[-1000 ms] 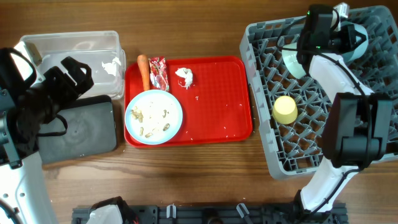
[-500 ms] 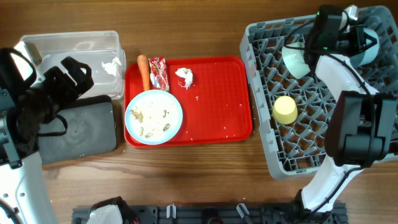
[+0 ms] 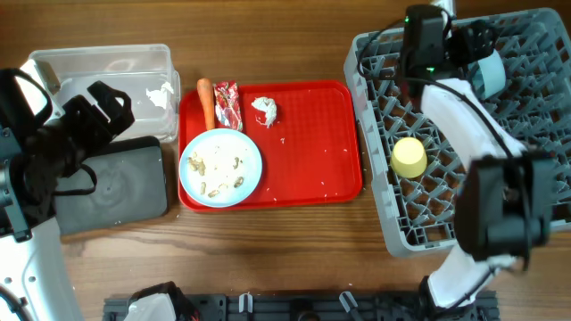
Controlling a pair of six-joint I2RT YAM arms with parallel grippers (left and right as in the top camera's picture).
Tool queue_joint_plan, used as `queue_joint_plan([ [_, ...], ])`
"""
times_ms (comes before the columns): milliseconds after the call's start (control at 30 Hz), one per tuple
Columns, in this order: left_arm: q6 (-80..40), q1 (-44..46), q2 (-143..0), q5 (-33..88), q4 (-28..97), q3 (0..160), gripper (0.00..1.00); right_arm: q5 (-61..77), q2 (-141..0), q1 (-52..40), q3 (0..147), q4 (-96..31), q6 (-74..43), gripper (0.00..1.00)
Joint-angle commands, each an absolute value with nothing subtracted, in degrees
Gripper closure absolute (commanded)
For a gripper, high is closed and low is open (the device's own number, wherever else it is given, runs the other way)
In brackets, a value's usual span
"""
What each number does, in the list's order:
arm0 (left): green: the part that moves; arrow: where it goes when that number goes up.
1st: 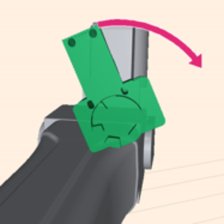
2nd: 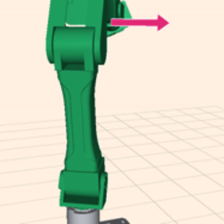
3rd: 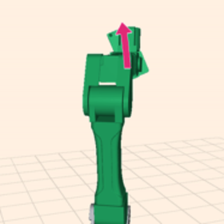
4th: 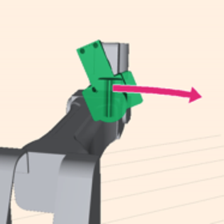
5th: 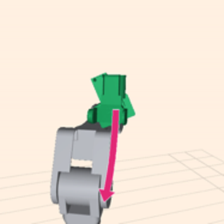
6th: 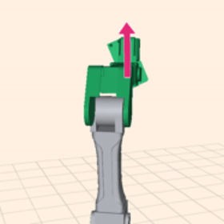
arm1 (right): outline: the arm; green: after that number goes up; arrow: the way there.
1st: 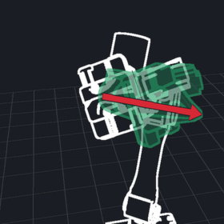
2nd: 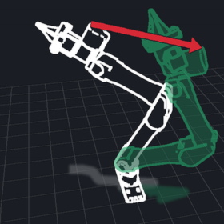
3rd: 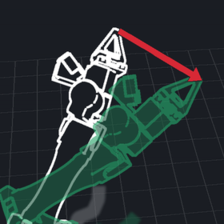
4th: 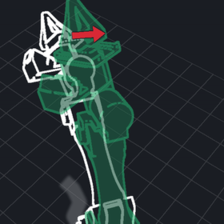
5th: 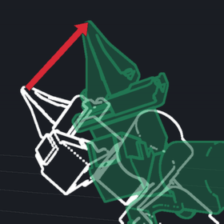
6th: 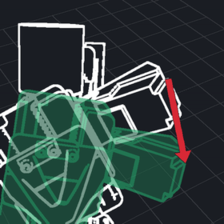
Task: Sort waste into correct bins and load items into the dishwasher rack
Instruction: 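Place the second bowl upright in the rack beside the first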
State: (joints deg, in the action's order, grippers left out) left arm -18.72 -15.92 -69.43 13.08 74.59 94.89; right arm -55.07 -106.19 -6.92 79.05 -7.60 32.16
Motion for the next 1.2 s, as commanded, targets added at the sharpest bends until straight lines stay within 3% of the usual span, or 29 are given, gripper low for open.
queue_joint_plan([
  [0, -18.4, -16.3, -69.4, 12.3, 74.5, 95.6, 0.0, -34.8, -95.3, -8.8, 79.3, -17.5, 19.2, 0.05],
  [233, -18.4, -16.3, -69.4, 12.3, 74.5, 95.6, 0.0, 21.3, -84.1, -11.4, 79.3, -45.8, -5.2, 0.08],
  [333, -18.4, -16.3, -69.4, 12.3, 74.5, 95.7, 0.0, 30.2, -80.8, -13.7, 79.3, -52.4, -5.1, 0.0],
  [467, -18.4, -16.3, -69.4, 12.3, 74.4, 95.7, 0.0, 27.2, -72.5, -16.7, 79.8, -55.2, -8.8, 0.0],
  [567, -18.4, -16.3, -69.4, 12.3, 74.4, 95.7, 0.0, 23.3, -62.7, -16.9, 80.2, -55.5, -19.4, 0.0],
  [700, -18.4, -16.3, -69.4, 12.3, 74.5, 95.6, 0.0, 6.7, -54.0, -16.9, 80.2, -58.7, -11.0, 0.0],
  [833, -18.4, -16.3, -69.4, 12.3, 74.5, 95.6, 0.0, 5.7, -49.5, -16.9, 80.1, -60.6, 3.8, 0.0],
  [967, -18.4, -16.3, -69.4, 12.3, 74.4, 95.6, 0.0, 0.1, -47.5, -16.9, 79.9, -62.7, -1.7, 0.0],
  [1067, -18.4, -16.3, -69.4, 12.3, 74.4, 95.6, 0.0, -4.1, -44.9, -16.8, 75.4, -58.4, -1.5, 0.0],
  [1167, -18.4, -16.3, -69.4, 12.3, 74.5, 95.7, 0.0, -8.8, -37.2, -16.3, 61.4, -44.0, -1.5, 0.0],
])
